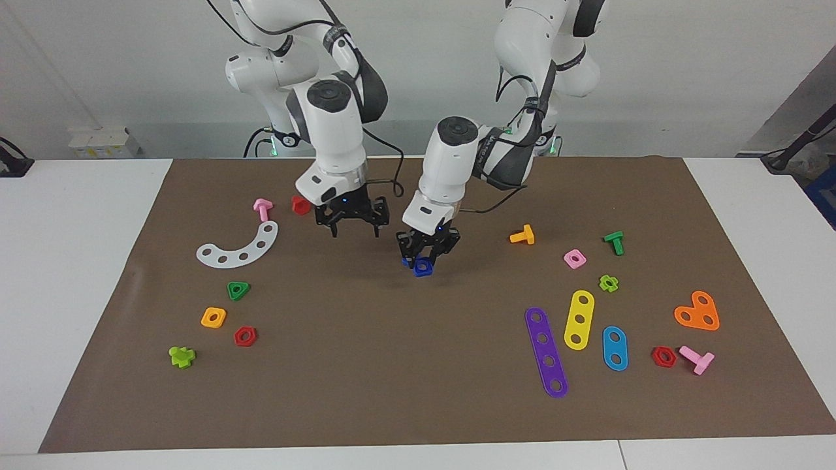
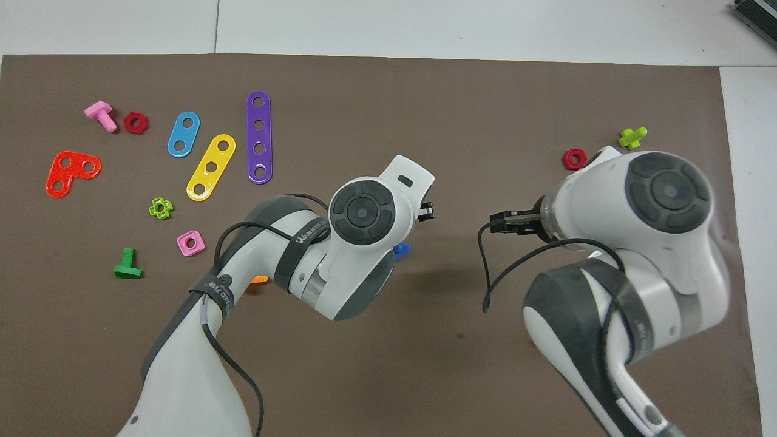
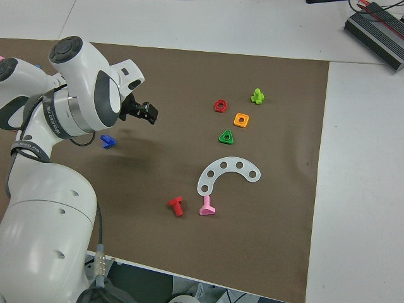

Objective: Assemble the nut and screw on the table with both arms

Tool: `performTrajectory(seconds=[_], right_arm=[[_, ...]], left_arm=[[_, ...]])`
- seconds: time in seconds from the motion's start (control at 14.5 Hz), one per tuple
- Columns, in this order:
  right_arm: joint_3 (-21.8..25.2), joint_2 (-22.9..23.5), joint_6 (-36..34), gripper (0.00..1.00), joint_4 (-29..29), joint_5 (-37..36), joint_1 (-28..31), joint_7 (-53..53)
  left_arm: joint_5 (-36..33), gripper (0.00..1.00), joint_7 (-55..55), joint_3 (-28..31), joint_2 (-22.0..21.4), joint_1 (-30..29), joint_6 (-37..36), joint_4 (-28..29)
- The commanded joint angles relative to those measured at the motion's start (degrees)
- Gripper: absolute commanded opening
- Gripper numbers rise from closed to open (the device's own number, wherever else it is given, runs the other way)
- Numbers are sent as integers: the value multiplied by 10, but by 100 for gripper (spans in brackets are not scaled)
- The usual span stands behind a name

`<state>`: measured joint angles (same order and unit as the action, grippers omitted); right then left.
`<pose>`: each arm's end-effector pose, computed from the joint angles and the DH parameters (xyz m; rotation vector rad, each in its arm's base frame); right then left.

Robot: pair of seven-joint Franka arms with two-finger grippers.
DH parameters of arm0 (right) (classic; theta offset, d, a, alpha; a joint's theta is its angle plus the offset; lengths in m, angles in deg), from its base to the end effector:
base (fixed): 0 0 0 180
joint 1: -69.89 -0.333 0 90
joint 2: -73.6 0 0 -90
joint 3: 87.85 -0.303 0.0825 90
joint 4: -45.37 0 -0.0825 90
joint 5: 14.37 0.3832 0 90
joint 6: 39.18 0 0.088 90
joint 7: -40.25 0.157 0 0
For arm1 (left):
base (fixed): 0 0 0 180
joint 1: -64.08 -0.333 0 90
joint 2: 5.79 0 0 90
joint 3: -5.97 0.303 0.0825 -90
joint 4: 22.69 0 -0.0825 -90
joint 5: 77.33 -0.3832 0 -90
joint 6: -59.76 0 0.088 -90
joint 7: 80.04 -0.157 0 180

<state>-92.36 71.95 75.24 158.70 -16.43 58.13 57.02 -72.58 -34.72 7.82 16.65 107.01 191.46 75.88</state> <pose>0.5345 0.1522 0.4208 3.1200 0.0084 0.0871 0.5073 -0.4506 0.3171 2.9648 0.1778 0.1470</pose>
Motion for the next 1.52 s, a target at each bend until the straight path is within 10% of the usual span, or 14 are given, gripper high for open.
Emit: performTrajectory(seconds=[0.0,0.83,1.45], right_arm=[[-2,-43,-13,100,12,2,50,-53],[-2,32,-154,100,-223,0,136,-53],[-2,24,-175,100,-196,0,138,-53]], left_arm=[[4,0,5,11,5,19,-31,-3],[3,0,13,10,5,26,-36,41],[30,0,16,10,3,22,-84,17]])
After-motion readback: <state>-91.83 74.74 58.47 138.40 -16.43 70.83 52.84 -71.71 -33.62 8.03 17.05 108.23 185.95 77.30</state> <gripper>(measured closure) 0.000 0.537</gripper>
